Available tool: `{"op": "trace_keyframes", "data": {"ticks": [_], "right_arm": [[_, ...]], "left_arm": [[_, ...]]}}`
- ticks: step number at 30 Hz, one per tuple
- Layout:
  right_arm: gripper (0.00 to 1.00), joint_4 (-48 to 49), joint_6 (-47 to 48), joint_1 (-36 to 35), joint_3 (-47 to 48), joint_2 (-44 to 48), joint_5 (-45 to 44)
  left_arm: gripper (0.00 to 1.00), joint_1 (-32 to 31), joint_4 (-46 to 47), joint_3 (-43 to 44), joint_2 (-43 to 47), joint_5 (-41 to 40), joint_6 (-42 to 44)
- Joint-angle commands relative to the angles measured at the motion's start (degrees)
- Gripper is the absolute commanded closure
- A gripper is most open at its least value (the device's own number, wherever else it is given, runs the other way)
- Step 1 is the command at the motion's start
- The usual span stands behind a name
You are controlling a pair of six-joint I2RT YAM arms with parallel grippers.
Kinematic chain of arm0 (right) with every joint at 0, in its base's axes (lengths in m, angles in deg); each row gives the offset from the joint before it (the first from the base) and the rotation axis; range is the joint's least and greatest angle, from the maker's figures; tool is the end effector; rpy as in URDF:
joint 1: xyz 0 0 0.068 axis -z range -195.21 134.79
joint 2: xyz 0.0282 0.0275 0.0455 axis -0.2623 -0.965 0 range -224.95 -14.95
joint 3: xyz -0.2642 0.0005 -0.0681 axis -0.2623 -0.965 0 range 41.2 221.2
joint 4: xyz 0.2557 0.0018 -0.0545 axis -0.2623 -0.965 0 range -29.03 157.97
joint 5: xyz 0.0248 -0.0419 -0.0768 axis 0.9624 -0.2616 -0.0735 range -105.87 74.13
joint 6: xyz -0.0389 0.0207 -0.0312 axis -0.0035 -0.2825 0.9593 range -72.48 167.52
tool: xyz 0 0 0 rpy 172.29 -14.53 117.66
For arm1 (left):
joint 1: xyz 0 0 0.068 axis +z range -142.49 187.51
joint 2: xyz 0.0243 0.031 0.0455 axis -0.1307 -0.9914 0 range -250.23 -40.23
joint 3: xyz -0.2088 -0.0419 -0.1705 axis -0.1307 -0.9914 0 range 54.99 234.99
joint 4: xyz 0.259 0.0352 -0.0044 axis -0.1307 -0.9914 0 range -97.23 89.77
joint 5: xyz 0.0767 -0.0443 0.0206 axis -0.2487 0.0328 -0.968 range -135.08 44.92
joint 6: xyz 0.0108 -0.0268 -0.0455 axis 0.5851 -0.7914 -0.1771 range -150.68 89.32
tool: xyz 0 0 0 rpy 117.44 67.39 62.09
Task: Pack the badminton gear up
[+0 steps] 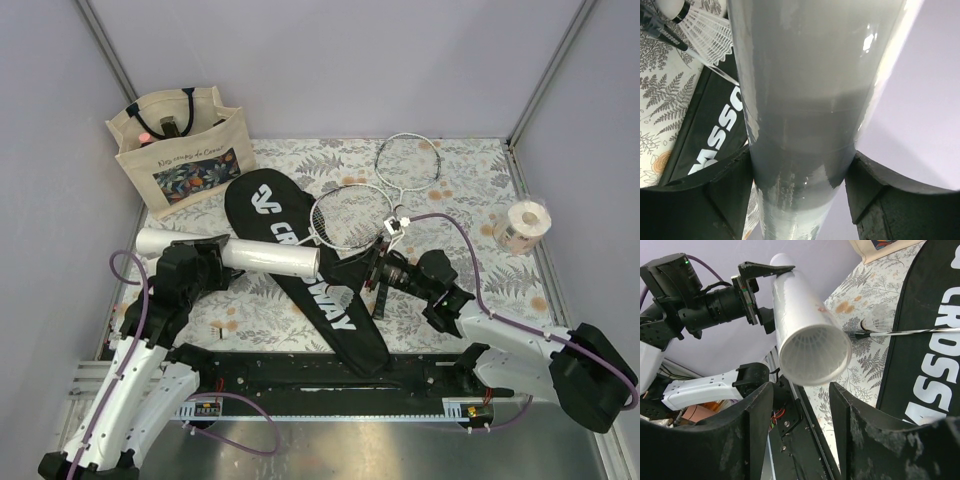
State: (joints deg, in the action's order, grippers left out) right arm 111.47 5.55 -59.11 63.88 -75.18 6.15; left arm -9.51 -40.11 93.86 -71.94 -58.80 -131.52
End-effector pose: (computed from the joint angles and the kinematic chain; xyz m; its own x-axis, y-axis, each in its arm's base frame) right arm 0.1537 0.1665 0.2520 -0.5542 0.3272 -0.7654 -0.7276 0.2562 0.6364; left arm 0.1195 -0.0278 0.2836 0.0052 -0.9995 0.0324 -0.5252 -0.0302 -0.8504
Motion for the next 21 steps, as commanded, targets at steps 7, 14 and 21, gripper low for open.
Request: {"op": "trace_keyframes", "data": {"ticks": [7,14,21], "right_arm": [[0.46,3.4,-1.4,-0.7,5.4,-5.3,-1.1],[0.51,8.0,-3.5,-0.7,4.9,-8.1,-0.8],[0.88,11.4,-4.3,-0.6,2.7,-8.2,-3.7]], "left_arm": [[0.41,0.3,5.0,3.0,-1.4,7.7,0.4],[0.42,0.3,5.2,4.1,-3.0,10.2,1.3],[0.43,0.4,6.0,3.1,-3.1,9.6,-0.6]]}}
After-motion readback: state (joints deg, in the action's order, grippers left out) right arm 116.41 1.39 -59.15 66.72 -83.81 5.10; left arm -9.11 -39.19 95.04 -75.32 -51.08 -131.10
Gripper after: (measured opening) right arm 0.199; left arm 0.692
